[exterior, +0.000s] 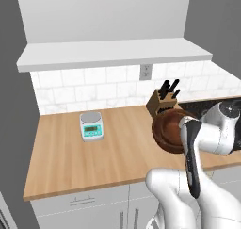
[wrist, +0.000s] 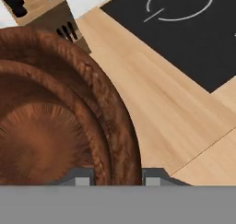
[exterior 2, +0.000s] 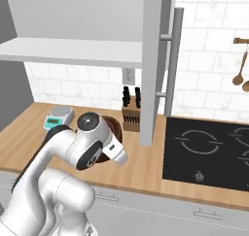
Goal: Pick up the bowls on the counter and stack them on top of one another in the open cabinet. Place the smaller bowl on top of the larger bowl.
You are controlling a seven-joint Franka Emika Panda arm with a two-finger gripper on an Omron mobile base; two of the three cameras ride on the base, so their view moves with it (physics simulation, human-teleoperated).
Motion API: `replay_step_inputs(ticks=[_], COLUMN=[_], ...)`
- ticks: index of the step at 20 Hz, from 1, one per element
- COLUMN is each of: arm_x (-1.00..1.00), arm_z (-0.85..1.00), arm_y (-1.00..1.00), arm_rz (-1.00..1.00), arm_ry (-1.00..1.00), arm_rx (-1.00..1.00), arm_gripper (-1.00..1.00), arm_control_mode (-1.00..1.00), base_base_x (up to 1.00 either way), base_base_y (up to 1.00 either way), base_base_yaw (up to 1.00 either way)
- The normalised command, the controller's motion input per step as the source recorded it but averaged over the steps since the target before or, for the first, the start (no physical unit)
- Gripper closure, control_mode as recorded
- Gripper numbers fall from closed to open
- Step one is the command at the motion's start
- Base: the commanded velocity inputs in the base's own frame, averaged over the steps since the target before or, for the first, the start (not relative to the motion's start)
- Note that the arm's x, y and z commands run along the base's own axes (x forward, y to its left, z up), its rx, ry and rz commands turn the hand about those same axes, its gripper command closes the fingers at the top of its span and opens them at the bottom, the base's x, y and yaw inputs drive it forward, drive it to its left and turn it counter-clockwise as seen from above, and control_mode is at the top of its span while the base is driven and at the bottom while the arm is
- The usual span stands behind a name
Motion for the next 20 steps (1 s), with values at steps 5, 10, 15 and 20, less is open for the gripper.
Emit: replay_step_inputs(ticks=[5, 10, 15, 20], arm_x=[-0.68, -0.56, -0.27, 0.07], arm_z=[1.0, 1.0, 1.0, 1.0], arm_y=[0.59, 0.51, 0.46, 0.4], arm_rz=[0.13, 0.12, 0.09, -0.01], arm_ry=[-0.43, -0.3, -0.21, -0.12], arm_rx=[-0.04, -0.06, -0.03, 0.0], arm_gripper=[1.0, 1.0, 1.0, 1.0], arm_control_mode=[-1.0, -1.0, -1.0, -1.0], base_base_x=[0.0, 0.0, 0.0, 0.0], base_base_y=[0.0, 0.0, 0.0, 0.0], base_base_yaw=[0.0, 0.0, 0.0, 0.0])
